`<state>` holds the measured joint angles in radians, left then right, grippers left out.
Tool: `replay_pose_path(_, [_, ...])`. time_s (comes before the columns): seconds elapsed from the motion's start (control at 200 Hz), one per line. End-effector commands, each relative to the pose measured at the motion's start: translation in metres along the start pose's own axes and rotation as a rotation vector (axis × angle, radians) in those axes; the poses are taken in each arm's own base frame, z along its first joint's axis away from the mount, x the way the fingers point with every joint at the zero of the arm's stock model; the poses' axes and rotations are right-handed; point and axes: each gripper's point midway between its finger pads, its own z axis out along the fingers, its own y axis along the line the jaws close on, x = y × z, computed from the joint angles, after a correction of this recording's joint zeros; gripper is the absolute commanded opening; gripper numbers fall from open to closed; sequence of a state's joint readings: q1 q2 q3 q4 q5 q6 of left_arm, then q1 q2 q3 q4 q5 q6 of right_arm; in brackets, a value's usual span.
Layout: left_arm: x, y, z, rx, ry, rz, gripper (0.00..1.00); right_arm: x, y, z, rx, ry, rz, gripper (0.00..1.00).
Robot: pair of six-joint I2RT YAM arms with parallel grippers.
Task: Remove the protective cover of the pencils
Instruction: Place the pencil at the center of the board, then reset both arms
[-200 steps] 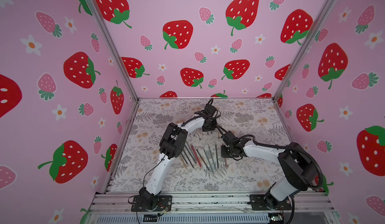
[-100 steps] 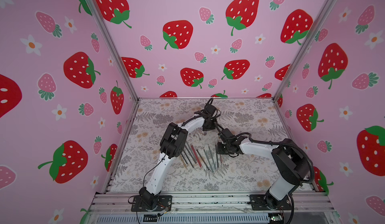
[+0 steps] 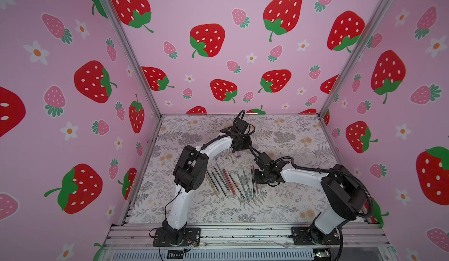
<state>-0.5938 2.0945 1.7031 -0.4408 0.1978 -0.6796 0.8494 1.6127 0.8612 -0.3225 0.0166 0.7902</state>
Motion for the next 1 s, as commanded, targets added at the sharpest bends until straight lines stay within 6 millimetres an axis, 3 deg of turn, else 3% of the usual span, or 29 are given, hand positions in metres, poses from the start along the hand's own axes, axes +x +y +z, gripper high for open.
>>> replay_pose_path(0.0, [-0.011,-0.010,-0.042,0.009,-0.094,0.014,0.20,0.008,-0.015,-0.029,0.070,-0.019,0.005,0.32])
replay_pose_path(0.185, [-0.009,-0.003,-0.125,-0.011,-0.254,0.013,0.27,0.005,-0.026,-0.093,0.077,-0.181,0.003,0.51])
replay_pose_path(0.29, [-0.007,0.026,-0.181,-0.080,-0.398,-0.039,0.34,-0.005,-0.039,-0.136,0.072,-0.312,0.014,0.78])
replay_pose_path(0.335, [-0.006,0.037,-0.205,-0.087,-0.469,-0.048,0.42,-0.013,-0.048,-0.159,0.105,-0.383,0.022,0.90])
replay_pose_path(0.38, [-0.007,0.045,-0.226,-0.085,-0.539,-0.034,0.56,-0.023,-0.057,-0.181,0.139,-0.460,0.030,1.00])
replay_pose_path(0.465, [-0.008,0.074,-0.248,-0.177,-0.655,0.018,0.78,-0.037,-0.066,-0.209,0.153,-0.577,0.042,0.99])
replay_pose_path(0.545, [0.001,0.117,-0.251,-0.343,-0.693,0.036,1.00,-0.040,-0.055,-0.206,0.073,-0.622,-0.002,0.99])
replay_pose_path(0.605, [0.015,0.150,-0.239,-0.449,-0.654,0.064,0.99,-0.039,-0.045,-0.190,0.015,-0.663,-0.101,0.99])
replay_pose_path(0.665, [0.015,0.177,-0.246,-0.534,-0.696,0.059,1.00,-0.051,-0.046,-0.187,0.011,-0.801,-0.141,0.99])
replay_pose_path(0.78, [0.018,0.229,-0.275,-0.708,-0.903,-0.007,0.99,-0.081,-0.080,-0.204,0.227,-0.969,-0.138,0.99])
replay_pose_path(0.855, [0.023,0.253,-0.277,-0.756,-0.974,0.038,0.99,-0.103,-0.099,-0.207,0.406,-0.973,-0.206,0.99])
replay_pose_path(0.996, [0.034,0.297,-0.275,-0.832,-0.959,-0.028,0.99,-0.131,-0.155,-0.166,0.723,-0.802,-0.253,0.99])
